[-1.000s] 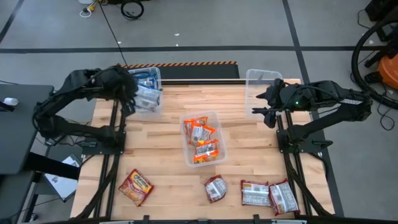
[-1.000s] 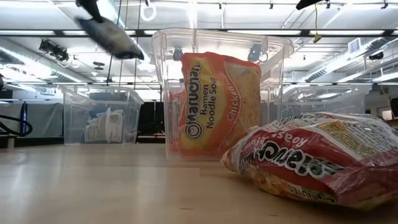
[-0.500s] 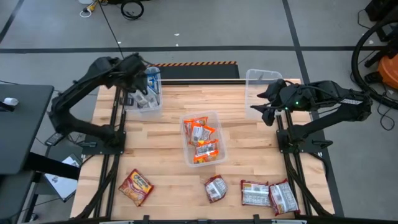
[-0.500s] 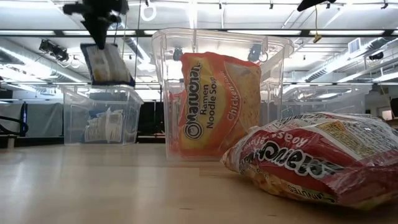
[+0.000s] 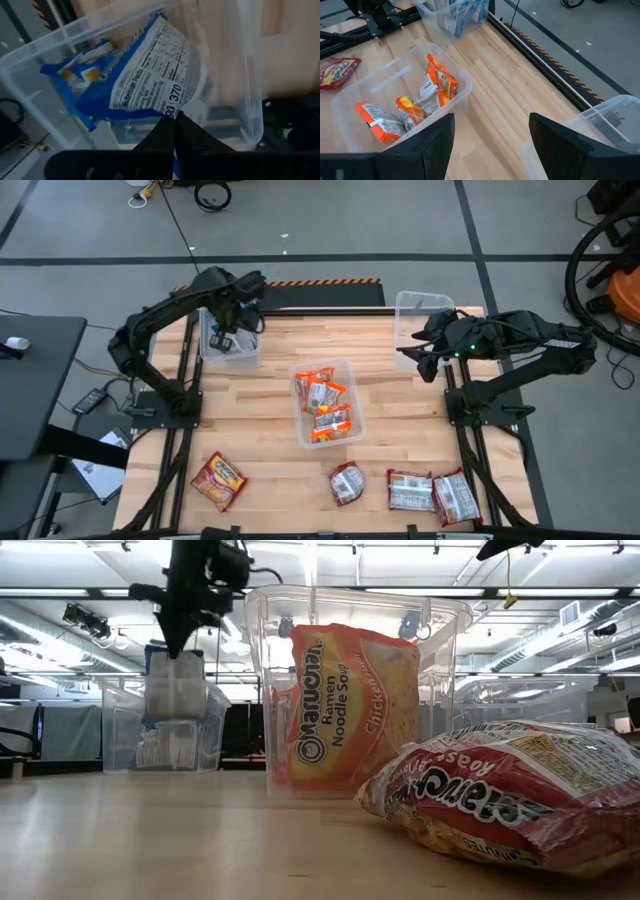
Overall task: Sort Maruchan noodles
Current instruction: Put the blue noodle pack into the left transparent bin, then put the red noodle pack into the right transparent bin
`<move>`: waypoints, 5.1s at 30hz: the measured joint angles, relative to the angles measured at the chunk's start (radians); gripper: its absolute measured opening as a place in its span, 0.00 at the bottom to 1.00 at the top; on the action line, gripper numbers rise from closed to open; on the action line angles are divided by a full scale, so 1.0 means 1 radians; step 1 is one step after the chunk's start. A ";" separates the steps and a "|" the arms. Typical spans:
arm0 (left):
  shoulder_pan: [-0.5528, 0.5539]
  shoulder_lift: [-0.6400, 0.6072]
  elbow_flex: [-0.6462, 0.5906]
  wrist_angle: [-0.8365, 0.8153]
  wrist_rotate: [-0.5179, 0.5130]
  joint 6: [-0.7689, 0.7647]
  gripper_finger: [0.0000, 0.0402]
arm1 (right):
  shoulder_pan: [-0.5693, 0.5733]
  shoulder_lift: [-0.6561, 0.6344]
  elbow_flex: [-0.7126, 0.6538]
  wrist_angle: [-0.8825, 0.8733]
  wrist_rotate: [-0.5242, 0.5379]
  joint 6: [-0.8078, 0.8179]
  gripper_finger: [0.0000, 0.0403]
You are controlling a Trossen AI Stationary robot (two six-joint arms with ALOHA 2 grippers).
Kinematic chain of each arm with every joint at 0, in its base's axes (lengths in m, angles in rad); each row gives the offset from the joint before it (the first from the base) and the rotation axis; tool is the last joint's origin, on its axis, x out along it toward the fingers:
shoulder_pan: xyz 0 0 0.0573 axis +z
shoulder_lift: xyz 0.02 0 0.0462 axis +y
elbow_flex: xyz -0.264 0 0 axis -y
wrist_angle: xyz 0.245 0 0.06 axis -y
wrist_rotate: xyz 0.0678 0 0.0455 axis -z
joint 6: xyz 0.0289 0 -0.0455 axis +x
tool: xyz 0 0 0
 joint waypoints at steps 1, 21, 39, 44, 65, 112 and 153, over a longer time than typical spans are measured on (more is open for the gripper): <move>-0.005 0.018 0.000 -0.002 0.001 -0.011 0.01 | 0.000 0.004 0.000 0.000 0.000 0.000 0.65; -0.036 0.140 -0.135 -0.041 0.145 -0.385 0.30 | 0.000 0.021 -0.120 0.002 -0.137 -0.037 0.65; -0.241 -0.241 -0.098 0.174 0.235 -1.069 0.37 | 0.052 0.043 -0.469 0.244 -0.390 -0.296 0.65; -0.393 -0.370 -0.188 0.419 0.190 -1.180 0.37 | 0.139 0.099 -0.475 0.291 -0.425 -0.460 0.65; -0.867 -0.631 -0.615 1.076 0.095 -1.324 0.37 | 0.652 0.536 -0.253 0.541 -0.409 -0.141 0.65; -1.134 -0.439 -0.637 1.330 -0.397 -1.482 0.37 | 0.470 0.893 -0.254 0.475 -0.921 -0.583 0.60; -1.162 -0.393 -0.637 1.365 -0.506 -1.468 0.37 | 0.465 0.930 -0.148 0.208 -0.872 -0.518 0.60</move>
